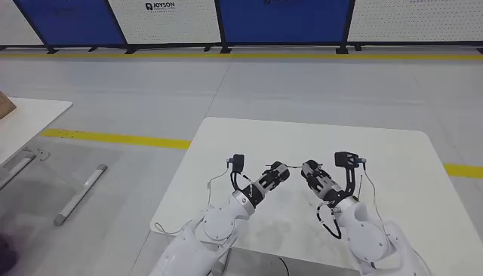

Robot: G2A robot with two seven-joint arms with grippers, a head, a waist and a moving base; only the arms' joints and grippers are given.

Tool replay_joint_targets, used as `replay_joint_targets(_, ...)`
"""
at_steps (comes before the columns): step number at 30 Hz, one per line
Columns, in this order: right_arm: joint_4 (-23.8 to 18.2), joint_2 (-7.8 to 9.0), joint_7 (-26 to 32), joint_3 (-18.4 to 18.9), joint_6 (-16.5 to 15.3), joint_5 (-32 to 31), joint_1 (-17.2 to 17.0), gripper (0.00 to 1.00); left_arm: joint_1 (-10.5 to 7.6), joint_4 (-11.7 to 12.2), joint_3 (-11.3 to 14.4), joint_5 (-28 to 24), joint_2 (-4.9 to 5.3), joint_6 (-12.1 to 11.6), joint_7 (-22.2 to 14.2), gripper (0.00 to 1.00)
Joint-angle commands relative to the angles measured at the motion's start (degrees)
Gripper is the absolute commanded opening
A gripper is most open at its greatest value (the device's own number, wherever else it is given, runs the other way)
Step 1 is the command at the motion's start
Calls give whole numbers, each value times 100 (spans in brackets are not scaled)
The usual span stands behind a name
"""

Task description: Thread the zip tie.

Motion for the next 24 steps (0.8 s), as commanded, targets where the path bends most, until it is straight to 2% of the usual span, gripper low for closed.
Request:
replay_joint_targets(1, -3, 0, 0, -4, 4, -8, 4, 0, 1, 2, -1, -7, 0, -14, 5, 0)
replay_joint_targets(3, -4, 0, -2, -6, 8, -12, 6, 0, 5, 4, -5, -4, 0, -22, 20, 0)
replay_joint_targets(7, -4, 1, -1, -7, 16, -27, 9, 0, 10, -2, -4, 24, 1, -10, 38, 24)
replay_joint_targets(10, -6, 2, -7, -7, 16, -36, 8, 0, 9, 7, 12, 43, -1, -8, 52, 29)
replay_joint_targets(16, -36, 8, -36, -13, 12, -123, -31, 0, -35, 59, 91, 124, -15, 29, 108, 29)
replay_joint_targets(21, -69, 15, -53, 0, -3, -158, -71, 0, -78, 99, 162, 188, -30, 70, 156, 10)
replay_joint_targets(22, -72, 16, -55, 3, -12, -158, -76, 0, -86, 106, 173, 191, -33, 76, 163, 8)
replay_joint_targets(24, -75, 18, -55, 6, -33, -156, -81, 0, -101, 118, 197, 182, -39, 103, 158, 11)
